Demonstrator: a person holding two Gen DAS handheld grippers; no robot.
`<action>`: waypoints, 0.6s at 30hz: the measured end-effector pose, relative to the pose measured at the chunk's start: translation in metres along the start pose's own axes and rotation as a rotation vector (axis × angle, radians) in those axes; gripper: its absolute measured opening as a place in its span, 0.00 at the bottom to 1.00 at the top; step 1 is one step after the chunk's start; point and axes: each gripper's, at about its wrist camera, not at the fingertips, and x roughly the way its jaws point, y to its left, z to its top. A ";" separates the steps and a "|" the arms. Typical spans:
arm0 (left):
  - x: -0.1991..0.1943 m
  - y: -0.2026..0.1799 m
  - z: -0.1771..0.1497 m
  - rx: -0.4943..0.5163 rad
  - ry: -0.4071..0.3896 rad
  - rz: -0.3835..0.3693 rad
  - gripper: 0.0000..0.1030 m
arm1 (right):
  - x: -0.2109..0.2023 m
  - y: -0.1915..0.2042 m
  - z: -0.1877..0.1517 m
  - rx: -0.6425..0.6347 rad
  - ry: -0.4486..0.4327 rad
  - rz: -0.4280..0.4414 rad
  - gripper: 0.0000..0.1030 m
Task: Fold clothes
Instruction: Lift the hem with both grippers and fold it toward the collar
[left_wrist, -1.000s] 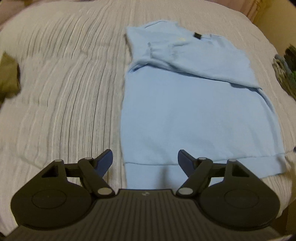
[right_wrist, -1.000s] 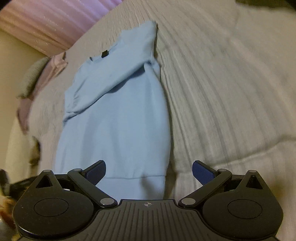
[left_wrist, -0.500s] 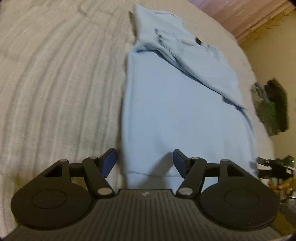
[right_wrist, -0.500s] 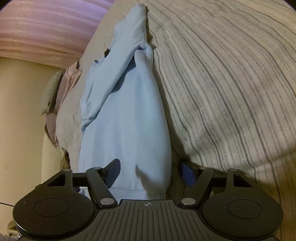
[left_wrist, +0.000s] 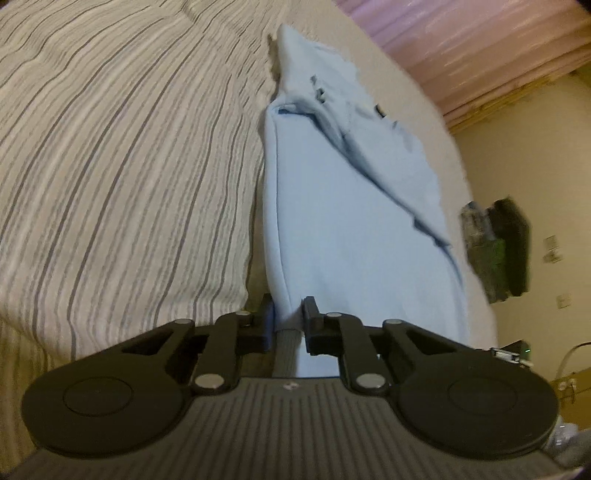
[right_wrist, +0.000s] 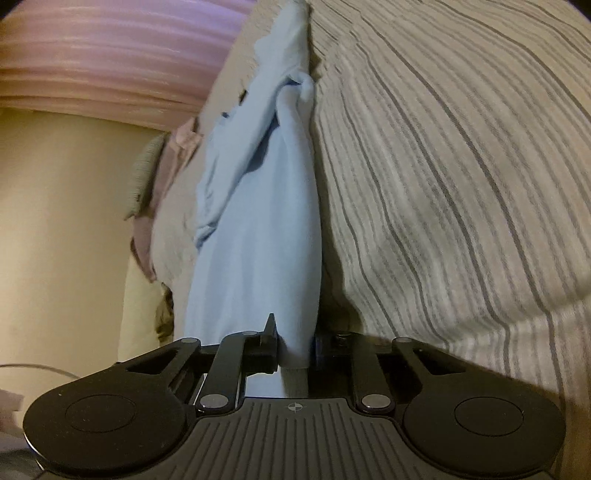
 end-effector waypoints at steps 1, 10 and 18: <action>0.001 0.002 -0.001 0.008 -0.011 -0.015 0.12 | 0.000 -0.001 -0.001 -0.004 -0.007 0.010 0.16; 0.001 0.006 -0.006 0.060 -0.048 -0.100 0.07 | -0.010 0.005 -0.012 -0.047 -0.079 0.052 0.10; -0.033 -0.029 -0.028 0.098 -0.190 -0.092 0.05 | -0.052 0.039 -0.025 -0.049 -0.170 0.047 0.09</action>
